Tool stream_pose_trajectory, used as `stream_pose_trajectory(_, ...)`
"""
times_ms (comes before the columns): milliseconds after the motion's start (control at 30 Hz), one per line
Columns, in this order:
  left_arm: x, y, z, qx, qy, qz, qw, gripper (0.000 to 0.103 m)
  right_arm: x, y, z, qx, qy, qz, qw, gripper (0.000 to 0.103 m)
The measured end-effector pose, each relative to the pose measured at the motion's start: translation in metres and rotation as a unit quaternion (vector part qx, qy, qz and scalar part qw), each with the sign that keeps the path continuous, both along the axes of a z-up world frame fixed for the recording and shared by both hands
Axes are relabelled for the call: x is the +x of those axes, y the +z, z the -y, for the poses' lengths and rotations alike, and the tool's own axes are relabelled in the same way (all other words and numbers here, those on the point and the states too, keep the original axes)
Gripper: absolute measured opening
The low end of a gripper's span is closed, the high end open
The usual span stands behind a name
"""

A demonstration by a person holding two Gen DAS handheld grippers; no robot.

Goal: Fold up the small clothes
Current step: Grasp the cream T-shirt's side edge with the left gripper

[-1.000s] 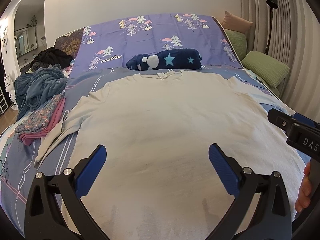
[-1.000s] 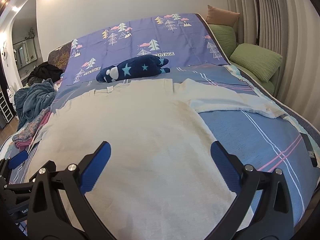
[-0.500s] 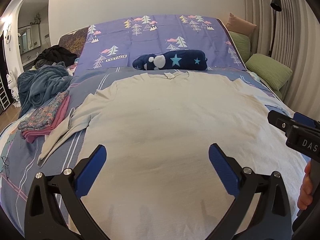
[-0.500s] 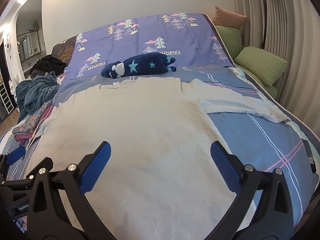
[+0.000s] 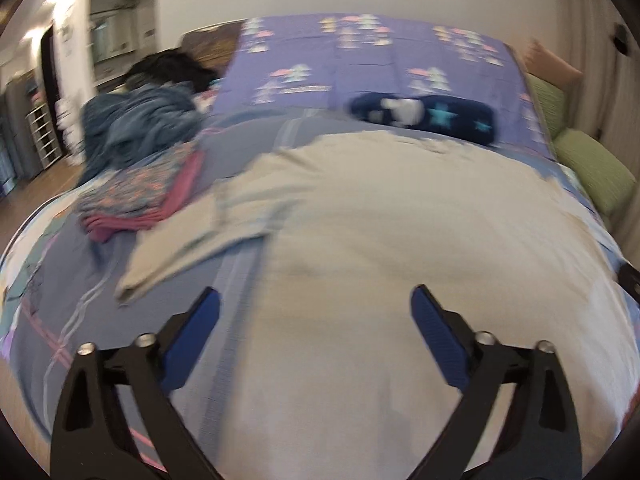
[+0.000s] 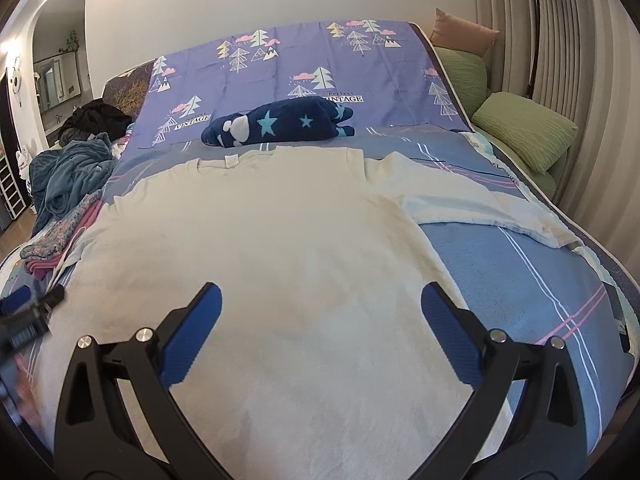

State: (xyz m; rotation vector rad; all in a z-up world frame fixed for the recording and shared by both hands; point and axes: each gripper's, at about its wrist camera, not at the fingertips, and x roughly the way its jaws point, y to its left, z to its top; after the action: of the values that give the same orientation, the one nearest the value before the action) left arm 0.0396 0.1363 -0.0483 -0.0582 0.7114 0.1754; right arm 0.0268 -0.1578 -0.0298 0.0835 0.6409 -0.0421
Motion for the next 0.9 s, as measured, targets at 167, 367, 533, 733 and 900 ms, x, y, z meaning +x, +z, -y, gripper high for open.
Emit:
stream_pose_trajectory(167,0.025,-0.002,-0.070,-0.020,0.078,-0.018,0.9966,0.078,0.008,-0.005,-0.003,0.003,0.001,-0.011,1.000,0.101)
stream_pose_trajectory(367,0.069,-0.012,-0.097,0.002,0.080,-0.054,0.9953,0.076,0.013,-0.011,-0.010,-0.001,0.008,-0.021,1.000,0.101)
stream_pose_trajectory(533,0.107,-0.037,-0.106,-0.013,0.077,-0.105,0.9915,0.059,0.015,-0.014,-0.013,-0.005,0.005,-0.027,1.000,0.101)
stream_pose_trajectory(733,0.124,-0.039,-0.113,-0.008,0.077,-0.113,0.9906,0.017,0.020,-0.016,-0.011,0.001,-0.001,-0.037,0.999,0.101)
stream_pose_trajectory(900,0.116,-0.023,-0.119,-0.043,0.074,-0.073,0.9937,0.011,0.026,-0.016,-0.014,-0.006,0.010,-0.036,0.999,0.101)
